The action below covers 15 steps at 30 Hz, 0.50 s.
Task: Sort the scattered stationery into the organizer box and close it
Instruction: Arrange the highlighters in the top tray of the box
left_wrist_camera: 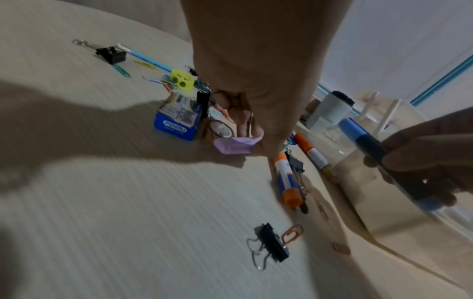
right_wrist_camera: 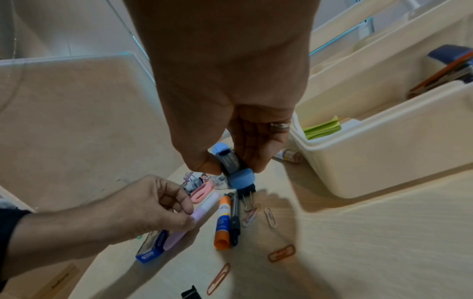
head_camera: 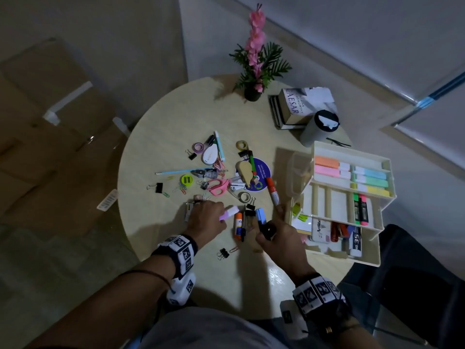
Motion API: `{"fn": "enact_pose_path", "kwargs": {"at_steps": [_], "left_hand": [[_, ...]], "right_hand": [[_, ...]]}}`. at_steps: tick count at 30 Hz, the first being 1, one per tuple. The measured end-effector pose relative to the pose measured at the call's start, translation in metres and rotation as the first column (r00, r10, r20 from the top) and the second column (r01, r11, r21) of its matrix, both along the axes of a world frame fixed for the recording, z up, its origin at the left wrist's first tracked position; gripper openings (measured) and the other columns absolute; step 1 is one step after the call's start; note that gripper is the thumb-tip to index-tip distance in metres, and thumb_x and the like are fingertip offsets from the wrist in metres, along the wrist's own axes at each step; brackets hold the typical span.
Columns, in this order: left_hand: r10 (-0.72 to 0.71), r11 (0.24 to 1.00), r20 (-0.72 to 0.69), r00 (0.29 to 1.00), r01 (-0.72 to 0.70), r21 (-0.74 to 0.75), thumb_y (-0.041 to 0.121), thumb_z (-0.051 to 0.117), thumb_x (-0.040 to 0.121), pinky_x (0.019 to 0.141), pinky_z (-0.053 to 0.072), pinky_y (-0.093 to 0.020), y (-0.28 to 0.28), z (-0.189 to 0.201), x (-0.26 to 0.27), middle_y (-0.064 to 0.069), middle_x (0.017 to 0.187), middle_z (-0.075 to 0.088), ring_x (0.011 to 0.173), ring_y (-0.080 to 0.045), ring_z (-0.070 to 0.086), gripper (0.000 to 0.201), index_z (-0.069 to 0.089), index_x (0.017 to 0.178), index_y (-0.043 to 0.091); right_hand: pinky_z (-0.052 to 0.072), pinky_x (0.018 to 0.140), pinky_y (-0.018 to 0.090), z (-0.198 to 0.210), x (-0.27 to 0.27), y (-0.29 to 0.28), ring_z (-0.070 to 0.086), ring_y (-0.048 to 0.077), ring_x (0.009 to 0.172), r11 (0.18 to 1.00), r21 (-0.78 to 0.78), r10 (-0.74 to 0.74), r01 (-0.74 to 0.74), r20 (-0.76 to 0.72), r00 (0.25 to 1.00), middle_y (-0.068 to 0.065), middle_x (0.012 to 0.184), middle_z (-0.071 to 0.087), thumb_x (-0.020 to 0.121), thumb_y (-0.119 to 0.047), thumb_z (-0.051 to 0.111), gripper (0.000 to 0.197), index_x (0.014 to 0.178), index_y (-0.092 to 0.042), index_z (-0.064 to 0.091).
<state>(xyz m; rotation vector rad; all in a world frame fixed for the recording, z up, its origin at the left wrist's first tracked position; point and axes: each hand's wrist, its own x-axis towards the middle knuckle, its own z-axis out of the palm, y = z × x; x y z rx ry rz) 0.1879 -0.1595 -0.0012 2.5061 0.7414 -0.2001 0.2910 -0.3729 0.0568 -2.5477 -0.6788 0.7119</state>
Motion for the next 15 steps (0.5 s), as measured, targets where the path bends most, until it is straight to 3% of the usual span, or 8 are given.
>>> {"fn": "enact_pose_path", "kwargs": {"at_steps": [4,6,10,13,15], "left_hand": [[0.066,0.996,0.143,0.987,-0.057,-0.068,0.025,0.085,0.07,0.057,0.045,-0.025,-0.001,0.009,-0.005,0.003,0.074,0.073,0.064,-0.017,0.064,0.02,0.076,0.087,0.021],[0.073,0.994,0.215,0.974,-0.054,-0.091,0.024,0.085,0.072,0.055,0.042,-0.025,-0.003,0.022,0.001,0.005,0.072,0.07,0.062,-0.016,0.06,0.019,0.074,0.086,0.022],[0.046,0.988,0.344,0.938,0.009,-0.157,0.029,0.081,0.076,0.056,0.049,-0.028,-0.011,0.055,0.037,0.011,0.08,0.07,0.069,-0.01,0.062,0.016,0.071,0.088,0.027],[0.012,0.981,0.413,0.911,0.069,-0.179,0.03,0.082,0.078,0.057,0.053,-0.032,-0.026,0.094,0.074,0.015,0.078,0.062,0.069,-0.009,0.061,0.017,0.073,0.092,0.03],[-0.03,0.977,0.46,0.887,0.123,-0.174,0.028,0.084,0.077,0.057,0.051,-0.031,-0.04,0.12,0.102,0.016,0.075,0.059,0.065,-0.007,0.058,0.018,0.076,0.093,0.03]], "right_hand": [[0.044,0.053,0.028,0.004,0.004,-0.017,0.059,0.012,0.061,0.997,0.074,-0.035,0.034,0.005,0.999,-0.003,0.069,0.063,0.083,-0.041,0.071,0.021,0.079,-0.022,0.063],[0.045,0.055,0.034,0.006,0.008,-0.026,0.058,0.016,0.061,0.991,0.124,-0.047,0.048,-0.013,0.999,0.0,0.067,0.06,0.082,-0.047,0.064,0.025,0.08,-0.022,0.062],[0.051,0.061,0.04,0.014,0.025,-0.049,0.057,0.015,0.067,0.971,0.229,-0.066,0.064,0.001,0.998,-0.003,0.072,0.06,0.083,-0.033,0.068,0.01,0.085,-0.023,0.066],[0.054,0.065,0.039,0.022,0.045,-0.072,0.061,0.01,0.072,0.945,0.314,-0.113,0.091,0.05,0.992,-0.009,0.08,0.065,0.086,-0.029,0.07,0.012,0.096,-0.025,0.072],[0.052,0.065,0.037,0.028,0.061,-0.089,0.061,0.011,0.072,0.924,0.366,-0.16,0.112,0.104,0.982,-0.006,0.078,0.064,0.087,-0.024,0.071,0.007,0.094,-0.024,0.073]]}}
